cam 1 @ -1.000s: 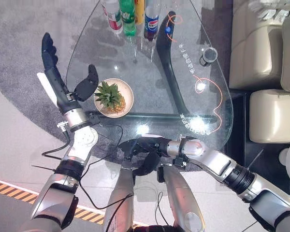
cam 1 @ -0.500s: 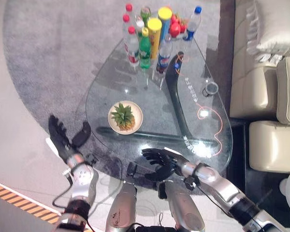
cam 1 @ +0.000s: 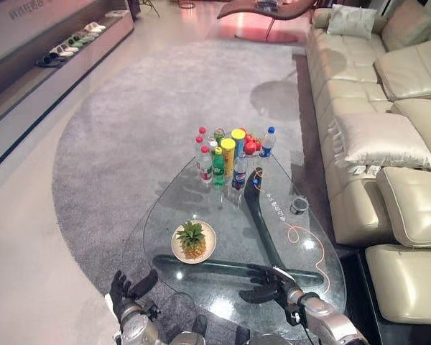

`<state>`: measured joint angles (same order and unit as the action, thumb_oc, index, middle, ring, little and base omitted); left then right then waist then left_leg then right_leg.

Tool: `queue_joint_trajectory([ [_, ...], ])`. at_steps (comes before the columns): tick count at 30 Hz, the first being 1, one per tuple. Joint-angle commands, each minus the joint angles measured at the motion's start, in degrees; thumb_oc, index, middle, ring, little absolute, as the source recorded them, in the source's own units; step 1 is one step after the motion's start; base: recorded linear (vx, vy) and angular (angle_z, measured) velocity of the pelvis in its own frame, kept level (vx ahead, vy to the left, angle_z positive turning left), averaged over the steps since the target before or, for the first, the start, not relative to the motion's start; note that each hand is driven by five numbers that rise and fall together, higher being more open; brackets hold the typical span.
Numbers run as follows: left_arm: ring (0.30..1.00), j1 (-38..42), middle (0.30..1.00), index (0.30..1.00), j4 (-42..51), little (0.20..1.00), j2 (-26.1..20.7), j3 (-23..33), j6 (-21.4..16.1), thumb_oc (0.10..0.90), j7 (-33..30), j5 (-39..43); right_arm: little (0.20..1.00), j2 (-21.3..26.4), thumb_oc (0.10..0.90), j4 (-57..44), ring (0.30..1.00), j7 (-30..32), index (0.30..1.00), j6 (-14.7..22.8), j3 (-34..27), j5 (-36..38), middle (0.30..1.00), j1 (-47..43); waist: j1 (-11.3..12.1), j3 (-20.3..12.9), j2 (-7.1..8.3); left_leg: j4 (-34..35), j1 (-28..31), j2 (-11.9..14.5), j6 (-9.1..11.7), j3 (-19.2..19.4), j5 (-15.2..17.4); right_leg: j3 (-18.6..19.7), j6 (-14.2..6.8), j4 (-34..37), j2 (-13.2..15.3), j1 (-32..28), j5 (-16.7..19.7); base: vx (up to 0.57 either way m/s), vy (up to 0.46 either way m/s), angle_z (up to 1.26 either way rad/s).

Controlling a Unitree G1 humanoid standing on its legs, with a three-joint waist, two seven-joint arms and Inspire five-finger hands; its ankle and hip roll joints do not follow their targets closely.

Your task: Pick up the fruit to the plate

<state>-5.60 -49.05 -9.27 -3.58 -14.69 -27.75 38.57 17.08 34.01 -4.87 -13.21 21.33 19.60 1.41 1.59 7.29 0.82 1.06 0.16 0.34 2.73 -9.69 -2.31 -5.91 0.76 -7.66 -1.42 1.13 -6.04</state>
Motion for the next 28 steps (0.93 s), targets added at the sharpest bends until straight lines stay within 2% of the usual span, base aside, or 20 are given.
queue_joint_trajectory([
  [1,0.9,1.4,0.9,0.9,-5.1,0.9,-0.4,2.2,4.1,0.8,5.9,4.8,0.9,-2.2,0.8,1.8,0.9,5.8,0.9,3.2,-1.9,0.9,0.9,0.4,-1.0,-2.2,1.55,0.2,0.8,-1.9,-0.6,3.2,0.6,4.2,-3.0,10.3,2.2,-4.7,7.8,0.03,0.027,-0.04],
  [3,0.9,1.8,0.9,0.9,-10.0,0.9,0.0,2.2,8.3,0.8,9.9,7.4,0.9,-2.7,0.8,7.4,0.9,6.8,0.9,5.3,-3.0,1.3,0.9,0.1,-1.3,-2.7,1.19,0.6,1.3,-1.8,-0.6,3.7,0.7,4.2,-3.1,10.7,2.3,-5.0,7.9,0.03,0.034,-0.12],
  [6,0.9,2.6,0.9,0.9,-17.3,0.9,0.6,2.8,13.6,0.8,14.8,11.6,0.9,-3.8,0.8,17.2,0.9,8.9,0.9,6.2,-5.5,2.6,0.9,-0.7,-1.7,-3.2,0.54,1.3,2.1,-1.6,-0.8,4.6,0.9,4.2,-3.5,11.4,2.5,-5.5,8.2,0.04,0.054,-0.04],
  [8,0.9,3.3,0.9,0.9,-22.3,0.9,0.6,3.3,18.3,0.8,19.4,12.2,0.9,-4.7,0.8,24.6,0.9,9.2,0.9,7.2,-8.0,3.0,0.9,-1.3,-2.0,-3.6,0.11,1.8,2.9,-1.5,-0.9,5.2,1.1,4.1,-3.7,11.9,2.6,-5.9,8.3,0.06,0.047,-0.07],
  [10,0.9,3.9,0.9,0.9,-24.3,0.9,0.7,3.3,21.5,0.8,21.3,11.4,0.9,-5.3,0.8,29.2,0.9,9.2,0.9,8.3,-9.9,2.3,0.9,-1.6,-2.1,-3.9,-0.06,2.0,3.3,-1.4,-1.0,5.7,1.4,4.1,-3.8,12.0,2.7,-6.1,8.3,0.04,0.027,-0.12],
  [13,0.9,4.6,0.9,0.9,-26.9,0.9,0.4,3.3,23.5,0.8,21.9,10.6,0.9,-5.7,0.8,34.5,0.9,9.8,0.9,8.7,-11.8,1.1,0.9,-1.9,-2.2,-4.4,-0.33,2.5,3.9,-1.3,-1.1,6.3,1.5,3.9,-3.9,12.2,2.9,-6.4,8.3,0.04,0.032,-0.06],
  [17,0.9,5.8,0.9,0.9,-29.2,0.9,0.3,4.2,26.0,0.8,24.6,10.0,0.9,-6.1,0.8,39.9,0.9,11.5,0.9,8.7,-15.2,3.5,0.9,-1.9,-2.5,-5.3,-0.62,3.2,4.4,-1.3,-1.2,6.8,1.8,3.9,-4.1,12.5,2.9,-6.6,8.3,0.03,0.03,-0.09],
  [22,0.9,6.1,0.9,0.9,-29.9,0.9,0.2,4.2,27.4,0.8,26.5,9.7,0.9,-6.2,0.8,42.0,0.9,13.3,0.9,8.3,-17.4,5.4,0.9,-1.7,-2.5,-5.6,-0.85,3.4,4.8,-1.4,-1.4,7.0,2.0,3.8,-4.2,12.6,3.1,-6.6,8.4,0.0,0.0,0.0],
  [28,0.9,6.3,0.9,0.9,-30.1,0.9,-0.3,4.1,27.2,0.8,27.9,8.6,0.9,-6.1,0.8,42.6,0.9,13.4,0.9,8.1,-17.8,4.6,0.9,-1.9,-2.6,-5.7,-0.95,3.7,4.9,-1.4,-1.4,7.1,2.0,3.8,-4.3,12.7,3.3,-6.6,8.5,0.0,0.0,0.0],
])
